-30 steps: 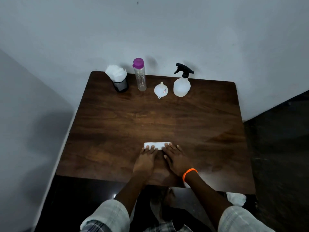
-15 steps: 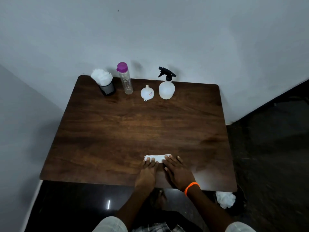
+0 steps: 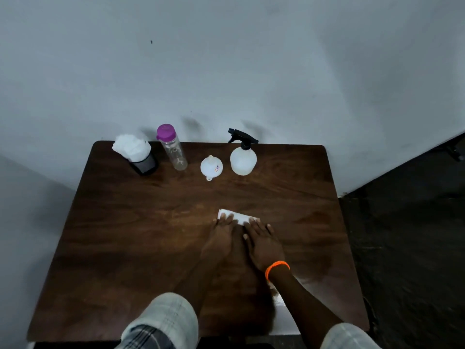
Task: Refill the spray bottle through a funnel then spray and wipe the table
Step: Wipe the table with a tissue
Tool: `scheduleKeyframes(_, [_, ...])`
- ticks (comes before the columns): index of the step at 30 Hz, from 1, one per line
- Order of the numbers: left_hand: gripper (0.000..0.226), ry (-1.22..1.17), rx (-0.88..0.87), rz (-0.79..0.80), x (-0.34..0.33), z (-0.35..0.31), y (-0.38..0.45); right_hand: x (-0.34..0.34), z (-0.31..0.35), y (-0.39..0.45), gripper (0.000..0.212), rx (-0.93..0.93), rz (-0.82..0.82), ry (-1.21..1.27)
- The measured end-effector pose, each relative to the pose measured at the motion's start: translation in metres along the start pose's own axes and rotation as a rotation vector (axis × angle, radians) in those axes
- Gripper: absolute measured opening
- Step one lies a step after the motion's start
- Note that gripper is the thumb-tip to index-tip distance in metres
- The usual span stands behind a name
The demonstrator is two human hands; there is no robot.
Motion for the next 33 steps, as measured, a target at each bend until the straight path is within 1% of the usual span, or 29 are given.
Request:
scheduleKeyframes(3, [0.07,0.065,-0.026,0.09,0.008,0.011,0.036,0.005,0.005,0.038,0.064,-0.04,-0.019,0.011])
scheduleKeyframes(5, [0.065,0.052,-0.055,0.075,0.021,0.013,0.061,0.008,0.007,0.059,0.074,-0.073,-0.023,0.025])
scheduleKeyframes(7, [0.06,0.019,-0.064,0.024,0.039,0.015,0.083,0.011,0.008,0.077,0.077,-0.1,-0.016,0.038])
scheduleKeyframes(11, [0.056,-0.058,-0.061,-0.008,0.054,0.021,0.116,0.01,0.008,0.105,0.056,-0.13,0.022,0.057])
scheduleKeyframes(12, [0.057,-0.07,-0.061,-0.033,0.057,0.023,0.121,0.01,0.008,0.111,0.053,-0.132,0.023,0.055])
scheduleKeyframes(14, [0.058,-0.046,-0.08,-0.086,0.062,0.025,0.125,0.012,0.008,0.123,0.052,-0.133,0.021,0.064])
scheduleKeyframes(17, [0.062,-0.012,-0.089,-0.118,0.06,0.023,0.124,0.02,0.006,0.137,0.049,-0.113,-0.002,0.072])
scheduleKeyframes(19, [0.066,0.007,-0.065,-0.131,0.058,0.017,0.118,0.028,0.002,0.141,0.046,-0.105,-0.03,0.056])
scheduleKeyframes(23, [0.066,0.048,-0.039,-0.137,0.053,-0.007,0.107,0.032,-0.012,0.139,0.045,-0.073,0.011,0.03])
scheduleKeyframes(26, [0.065,0.055,-0.055,-0.141,0.054,-0.021,0.111,0.039,-0.028,0.14,0.043,-0.089,0.004,0.04])
scheduleKeyframes(30, [0.066,0.0,-0.109,-0.124,0.053,-0.039,0.122,0.047,-0.052,0.141,0.04,-0.133,-0.013,0.062])
scheduleKeyframes(33, [0.065,-0.043,-0.118,-0.137,0.053,-0.052,0.131,0.052,-0.069,0.143,0.038,-0.161,-0.031,0.078])
Point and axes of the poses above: each hand's wrist, its own y-axis towards the middle knuckle, its own x-axis out of the back of the hand, z = x × y, the point moved 9 cm from there along y, towards the middle knuckle, and after that the axes turned 13 degrees about -z, right-handed, at the moved point
